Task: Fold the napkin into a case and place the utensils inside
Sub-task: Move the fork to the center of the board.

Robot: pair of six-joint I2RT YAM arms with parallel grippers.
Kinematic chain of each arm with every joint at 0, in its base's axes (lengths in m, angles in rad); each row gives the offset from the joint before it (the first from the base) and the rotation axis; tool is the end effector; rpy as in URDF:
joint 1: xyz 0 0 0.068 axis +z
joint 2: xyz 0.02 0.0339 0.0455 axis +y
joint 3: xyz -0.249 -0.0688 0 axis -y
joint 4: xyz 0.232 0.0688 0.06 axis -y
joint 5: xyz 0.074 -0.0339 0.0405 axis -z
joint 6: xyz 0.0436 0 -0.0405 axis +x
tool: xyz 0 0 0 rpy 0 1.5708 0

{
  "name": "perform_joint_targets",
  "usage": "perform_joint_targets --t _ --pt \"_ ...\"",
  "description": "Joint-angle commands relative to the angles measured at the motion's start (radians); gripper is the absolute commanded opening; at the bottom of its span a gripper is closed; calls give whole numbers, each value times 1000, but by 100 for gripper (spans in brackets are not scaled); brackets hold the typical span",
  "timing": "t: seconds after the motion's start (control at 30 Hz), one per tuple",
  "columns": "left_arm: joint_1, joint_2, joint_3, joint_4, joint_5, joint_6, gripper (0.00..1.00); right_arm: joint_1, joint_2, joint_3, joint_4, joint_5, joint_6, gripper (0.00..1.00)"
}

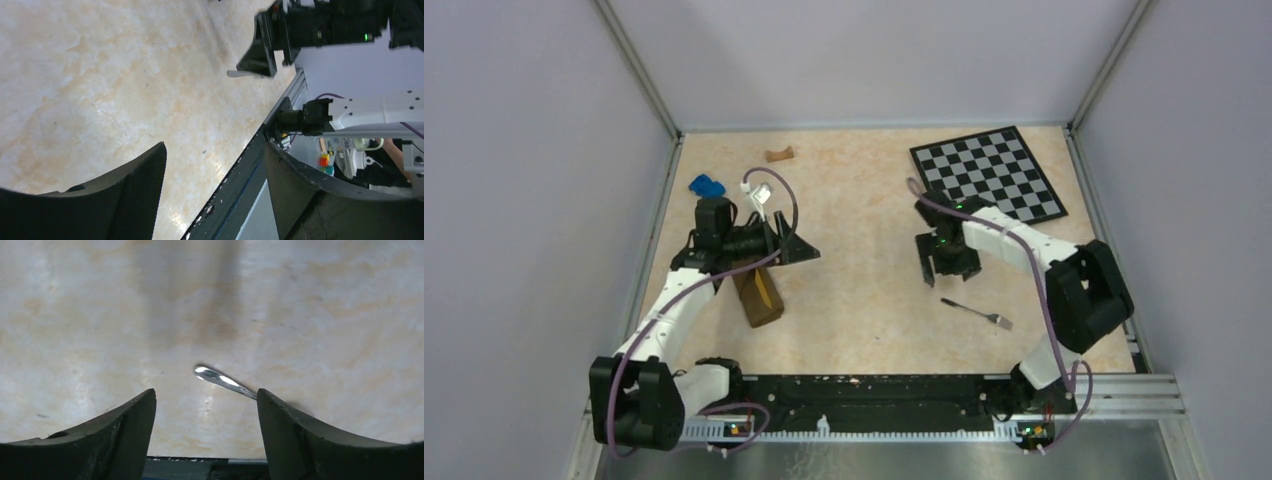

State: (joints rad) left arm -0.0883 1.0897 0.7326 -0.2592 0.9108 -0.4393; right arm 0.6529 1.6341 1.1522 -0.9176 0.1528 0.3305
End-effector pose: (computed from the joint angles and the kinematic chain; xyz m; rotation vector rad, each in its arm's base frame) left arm 0.2214 -0.0542 0.2511 0.1586 2.1826 -1.2890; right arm 0.2337 0.1704 0.1923 -0.4494 2.8831 -0.0786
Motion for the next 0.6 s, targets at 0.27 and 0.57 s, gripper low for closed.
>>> perform_joint_targets --t 0.27,0.57 --pt "-89 -6 -14 118 129 11 76 -437 -531 -360 39 26 506 80" --pt "-152 -31 -43 139 111 -12 76 -507 -558 -492 120 20 514 81"
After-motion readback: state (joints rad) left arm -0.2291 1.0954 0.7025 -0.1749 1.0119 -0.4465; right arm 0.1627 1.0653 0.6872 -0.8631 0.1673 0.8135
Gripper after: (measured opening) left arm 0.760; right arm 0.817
